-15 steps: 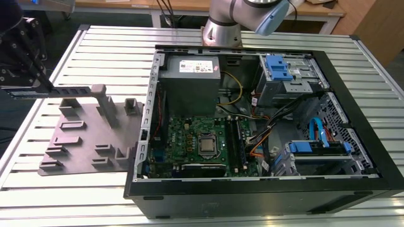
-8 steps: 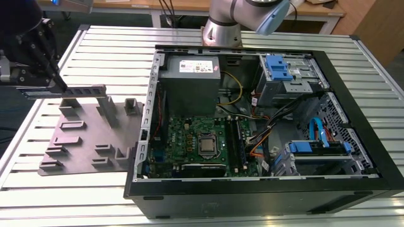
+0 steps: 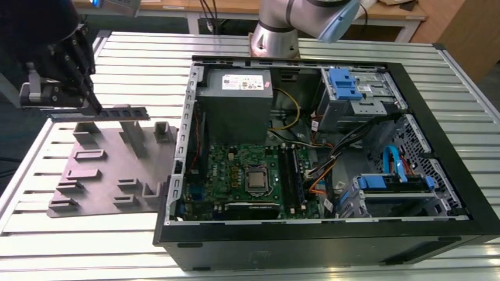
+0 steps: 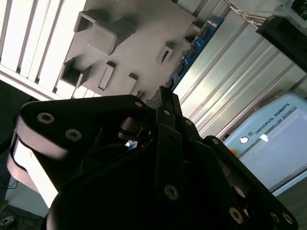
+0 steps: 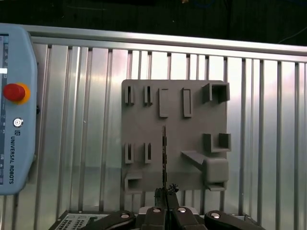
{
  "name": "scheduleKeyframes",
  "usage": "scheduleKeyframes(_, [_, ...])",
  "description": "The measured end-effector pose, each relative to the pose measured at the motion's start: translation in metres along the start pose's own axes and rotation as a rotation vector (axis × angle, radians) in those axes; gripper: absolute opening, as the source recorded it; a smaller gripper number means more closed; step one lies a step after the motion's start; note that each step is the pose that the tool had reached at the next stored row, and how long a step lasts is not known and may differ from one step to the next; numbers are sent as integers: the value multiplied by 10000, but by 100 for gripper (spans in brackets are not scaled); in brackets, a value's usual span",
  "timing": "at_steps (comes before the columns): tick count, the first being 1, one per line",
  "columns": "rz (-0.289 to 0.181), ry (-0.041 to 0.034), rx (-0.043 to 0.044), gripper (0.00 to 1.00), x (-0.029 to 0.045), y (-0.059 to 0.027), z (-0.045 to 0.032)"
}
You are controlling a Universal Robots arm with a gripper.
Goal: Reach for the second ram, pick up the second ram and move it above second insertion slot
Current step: 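Pick up the second ram and move it above second insertion slot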
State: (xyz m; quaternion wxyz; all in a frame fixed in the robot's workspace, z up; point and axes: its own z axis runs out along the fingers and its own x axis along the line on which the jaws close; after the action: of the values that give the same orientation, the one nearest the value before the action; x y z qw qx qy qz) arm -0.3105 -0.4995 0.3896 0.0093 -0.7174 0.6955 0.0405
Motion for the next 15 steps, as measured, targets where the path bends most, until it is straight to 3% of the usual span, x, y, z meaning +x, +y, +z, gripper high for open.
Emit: scheduleKeyframes(15, [0,0,-1,9,10,-353,-16])
